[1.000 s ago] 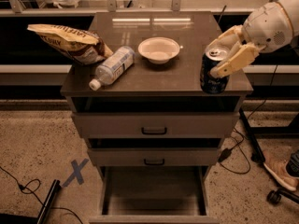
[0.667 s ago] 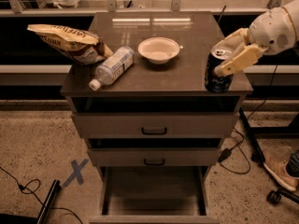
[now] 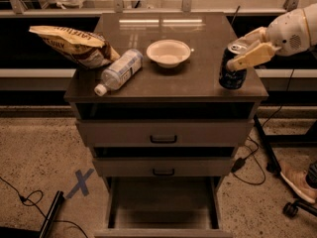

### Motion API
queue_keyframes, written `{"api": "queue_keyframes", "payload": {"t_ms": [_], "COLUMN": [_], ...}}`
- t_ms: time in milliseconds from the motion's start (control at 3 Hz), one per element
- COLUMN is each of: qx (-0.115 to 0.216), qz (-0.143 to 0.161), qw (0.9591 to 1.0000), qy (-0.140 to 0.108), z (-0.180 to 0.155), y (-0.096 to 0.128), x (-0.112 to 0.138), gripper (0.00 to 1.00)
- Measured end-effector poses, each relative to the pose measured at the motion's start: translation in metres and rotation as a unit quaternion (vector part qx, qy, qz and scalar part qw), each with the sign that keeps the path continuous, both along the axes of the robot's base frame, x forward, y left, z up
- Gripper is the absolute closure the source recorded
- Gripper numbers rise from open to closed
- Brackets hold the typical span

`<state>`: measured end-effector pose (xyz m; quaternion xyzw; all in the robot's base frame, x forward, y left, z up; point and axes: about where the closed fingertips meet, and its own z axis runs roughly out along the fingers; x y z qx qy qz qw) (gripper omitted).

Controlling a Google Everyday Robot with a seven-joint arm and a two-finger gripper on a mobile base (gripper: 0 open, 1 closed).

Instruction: Pick pepsi can from bottom drawer and place on counter

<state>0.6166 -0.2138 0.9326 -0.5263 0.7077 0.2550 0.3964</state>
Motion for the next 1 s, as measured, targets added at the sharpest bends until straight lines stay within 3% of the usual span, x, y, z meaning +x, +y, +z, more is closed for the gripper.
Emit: {"api": "queue_keyframes", "payload": {"t_ms": [667, 1000], "qx": [0.003, 0.024], "qz": [-0.088, -0.114], "qw": [0.9961, 0.9932], "qy": [-0.008, 0.0], "z": [0.01, 0.003], "y": [-0.01, -0.015], "x": [0.052, 0.067], "gripper": [1.0, 1.0]}}
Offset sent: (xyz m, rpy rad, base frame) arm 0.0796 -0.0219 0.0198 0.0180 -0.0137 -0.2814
